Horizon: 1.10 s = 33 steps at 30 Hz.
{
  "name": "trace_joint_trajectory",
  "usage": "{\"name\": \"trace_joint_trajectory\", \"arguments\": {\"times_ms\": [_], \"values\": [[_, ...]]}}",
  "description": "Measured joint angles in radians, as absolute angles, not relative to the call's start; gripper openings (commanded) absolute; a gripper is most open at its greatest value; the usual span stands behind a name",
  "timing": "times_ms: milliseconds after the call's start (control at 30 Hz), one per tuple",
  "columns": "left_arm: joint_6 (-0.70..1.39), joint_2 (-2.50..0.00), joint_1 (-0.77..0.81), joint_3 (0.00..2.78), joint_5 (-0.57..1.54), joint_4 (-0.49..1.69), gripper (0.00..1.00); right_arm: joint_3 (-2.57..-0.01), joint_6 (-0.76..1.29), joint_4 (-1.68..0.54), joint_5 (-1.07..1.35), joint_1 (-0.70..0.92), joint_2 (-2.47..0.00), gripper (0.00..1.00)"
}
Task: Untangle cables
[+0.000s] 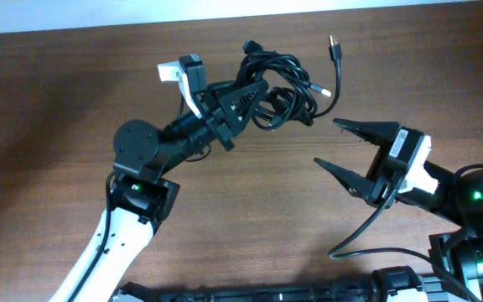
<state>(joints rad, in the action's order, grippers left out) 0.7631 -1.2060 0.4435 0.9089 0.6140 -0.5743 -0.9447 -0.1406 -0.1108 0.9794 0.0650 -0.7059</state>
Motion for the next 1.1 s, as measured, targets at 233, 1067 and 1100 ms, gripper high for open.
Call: {"name": "trace_joint_trajectory", "arguments": {"times_ms": [233,1067,1100], "values": [[0.756,-1.206,0.502,0.909,0.696,-0.642,0.0,-0.945,-0.206,-0.11,0.953,0.065,-0.71,0.5],[0.753,-1.206,0.461,0.909,0.62,-0.735,0.0,-0.951,-0.212,-0.322,0.939,0.065,-0.737,0.04],[0.753,-1.206,0.46,0.909,0.616,-0.735,0.0,-0.951,-0.213,-0.332,0.939,0.065,-0.737,0.04]]}}
